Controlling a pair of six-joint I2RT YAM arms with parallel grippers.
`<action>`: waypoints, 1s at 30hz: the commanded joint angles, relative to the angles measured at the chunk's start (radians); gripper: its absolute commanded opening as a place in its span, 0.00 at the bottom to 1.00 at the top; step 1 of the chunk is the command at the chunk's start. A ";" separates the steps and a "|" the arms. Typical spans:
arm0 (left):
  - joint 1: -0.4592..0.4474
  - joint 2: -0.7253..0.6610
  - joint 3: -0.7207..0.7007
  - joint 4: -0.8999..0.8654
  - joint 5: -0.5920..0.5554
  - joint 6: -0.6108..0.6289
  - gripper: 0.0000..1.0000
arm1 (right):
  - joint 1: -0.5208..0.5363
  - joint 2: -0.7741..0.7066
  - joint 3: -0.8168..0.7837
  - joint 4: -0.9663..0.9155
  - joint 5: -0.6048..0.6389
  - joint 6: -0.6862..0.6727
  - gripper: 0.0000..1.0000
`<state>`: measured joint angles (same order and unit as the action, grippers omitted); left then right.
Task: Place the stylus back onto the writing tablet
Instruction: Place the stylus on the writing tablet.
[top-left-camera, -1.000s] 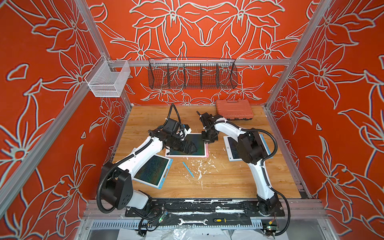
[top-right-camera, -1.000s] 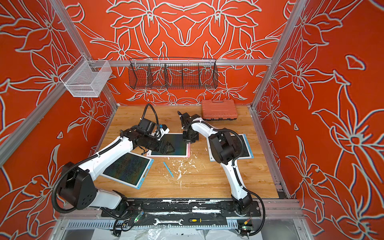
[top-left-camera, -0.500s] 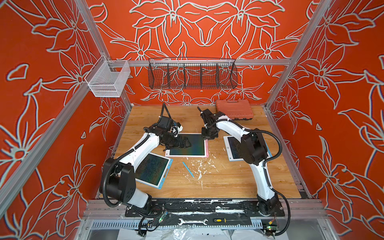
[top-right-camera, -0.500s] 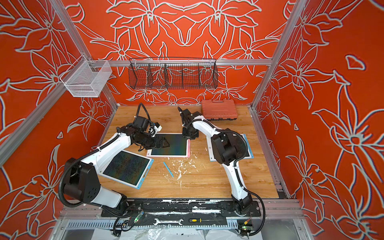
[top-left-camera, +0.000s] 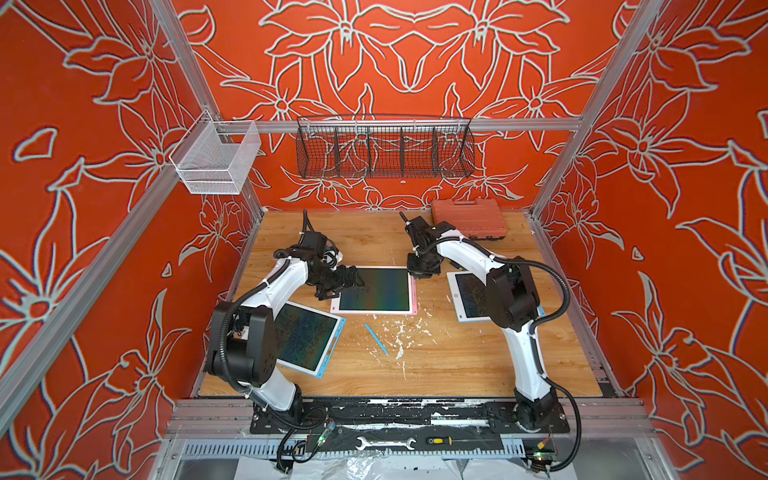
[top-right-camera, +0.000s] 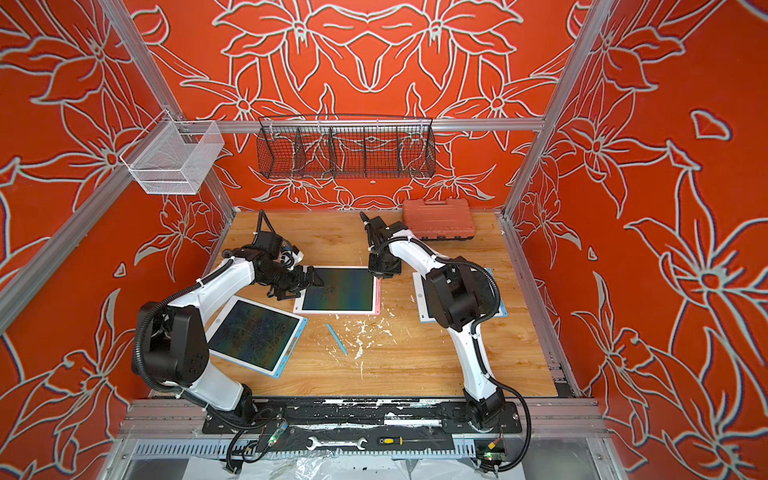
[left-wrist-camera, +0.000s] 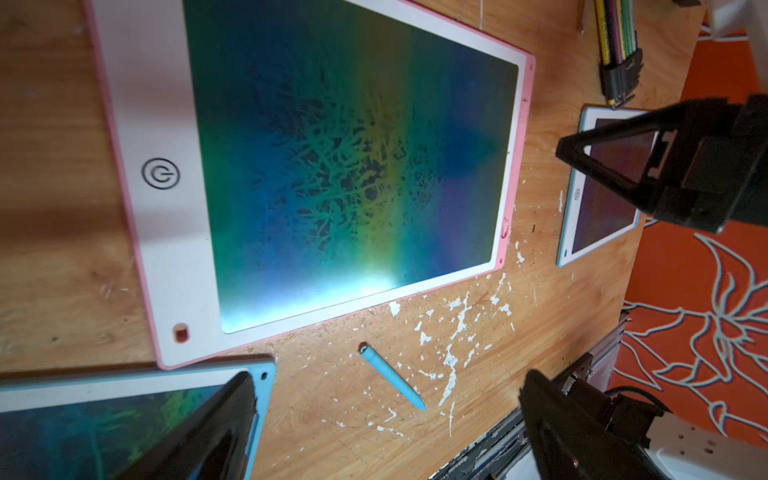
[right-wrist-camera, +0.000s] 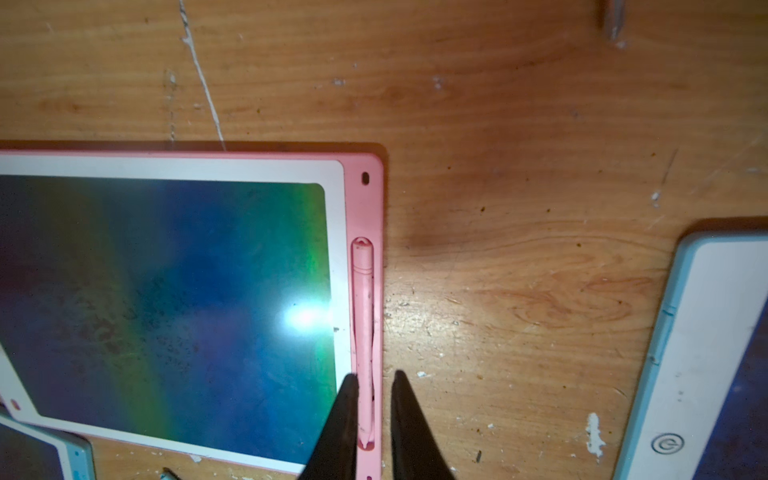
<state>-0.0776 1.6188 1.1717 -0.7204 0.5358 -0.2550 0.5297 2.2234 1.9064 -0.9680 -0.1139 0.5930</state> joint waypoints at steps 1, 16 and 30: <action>0.011 0.041 0.033 -0.014 -0.018 -0.001 0.97 | -0.004 0.005 -0.017 -0.021 -0.007 -0.008 0.17; 0.113 0.185 0.090 0.009 -0.025 -0.017 0.97 | -0.004 0.061 -0.017 0.018 -0.052 0.005 0.16; 0.114 0.241 0.082 0.035 -0.008 -0.013 0.97 | -0.001 0.078 -0.028 0.032 -0.073 0.015 0.14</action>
<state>0.0341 1.8442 1.2549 -0.6895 0.5129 -0.2703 0.5297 2.2776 1.8969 -0.9310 -0.1768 0.5877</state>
